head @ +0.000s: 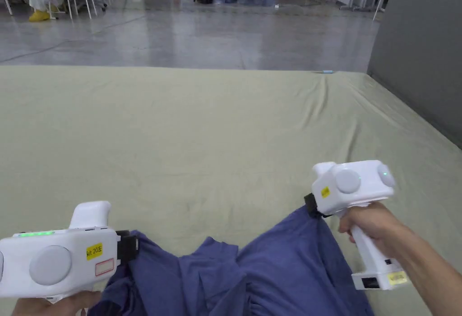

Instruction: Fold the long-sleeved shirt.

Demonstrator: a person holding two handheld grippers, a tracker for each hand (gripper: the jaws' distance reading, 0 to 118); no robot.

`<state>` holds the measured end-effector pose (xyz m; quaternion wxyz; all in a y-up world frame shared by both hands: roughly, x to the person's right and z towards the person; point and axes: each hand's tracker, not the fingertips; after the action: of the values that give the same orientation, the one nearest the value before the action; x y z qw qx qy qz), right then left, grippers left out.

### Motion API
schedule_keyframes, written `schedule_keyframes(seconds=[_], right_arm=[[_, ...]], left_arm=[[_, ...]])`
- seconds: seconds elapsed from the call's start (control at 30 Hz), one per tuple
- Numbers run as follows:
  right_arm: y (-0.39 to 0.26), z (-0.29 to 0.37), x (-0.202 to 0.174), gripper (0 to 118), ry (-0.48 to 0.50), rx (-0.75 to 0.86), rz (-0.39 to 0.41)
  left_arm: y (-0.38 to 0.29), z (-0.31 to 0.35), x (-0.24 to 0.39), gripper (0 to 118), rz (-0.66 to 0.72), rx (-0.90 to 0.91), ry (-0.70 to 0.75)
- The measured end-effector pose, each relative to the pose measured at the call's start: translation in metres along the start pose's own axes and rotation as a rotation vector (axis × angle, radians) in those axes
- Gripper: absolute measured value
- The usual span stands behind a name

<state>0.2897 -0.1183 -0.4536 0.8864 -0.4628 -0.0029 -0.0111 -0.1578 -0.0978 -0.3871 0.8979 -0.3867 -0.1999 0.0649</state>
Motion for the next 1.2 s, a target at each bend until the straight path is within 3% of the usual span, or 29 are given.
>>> schedule_keyframes(seconds=[0.17, 0.43, 0.6, 0.77, 0.87, 1.2], right_arm=[[0.036, 0.122, 0.011, 0, 0.045, 0.216, 0.002], [0.105, 0.275, 0.008, 0, 0.019, 0.534, 0.032], [0.174, 0.317, 0.006, 0, -0.064, 0.637, 0.045], [0.243, 0.357, 0.016, 0, -0.135, 0.714, -0.034], [0.274, 0.373, 0.021, 0, -0.233, 0.729, -0.057], [0.313, 0.384, 0.036, 0, -0.267, 0.779, -0.088]], left_arm=[[0.051, 0.062, 0.015, 0, -0.037, 0.176, -0.013], [0.166, 0.141, 0.018, 0, -0.102, 0.446, 0.039], [0.263, 0.169, 0.021, 0, -0.077, 0.533, 0.034], [0.36, 0.181, 0.019, 0, -0.081, 0.62, 0.102], [0.399, 0.191, 0.02, 0, -0.029, 0.638, 0.15], [0.437, 0.206, 0.02, 0, 0.027, 0.696, 0.173]])
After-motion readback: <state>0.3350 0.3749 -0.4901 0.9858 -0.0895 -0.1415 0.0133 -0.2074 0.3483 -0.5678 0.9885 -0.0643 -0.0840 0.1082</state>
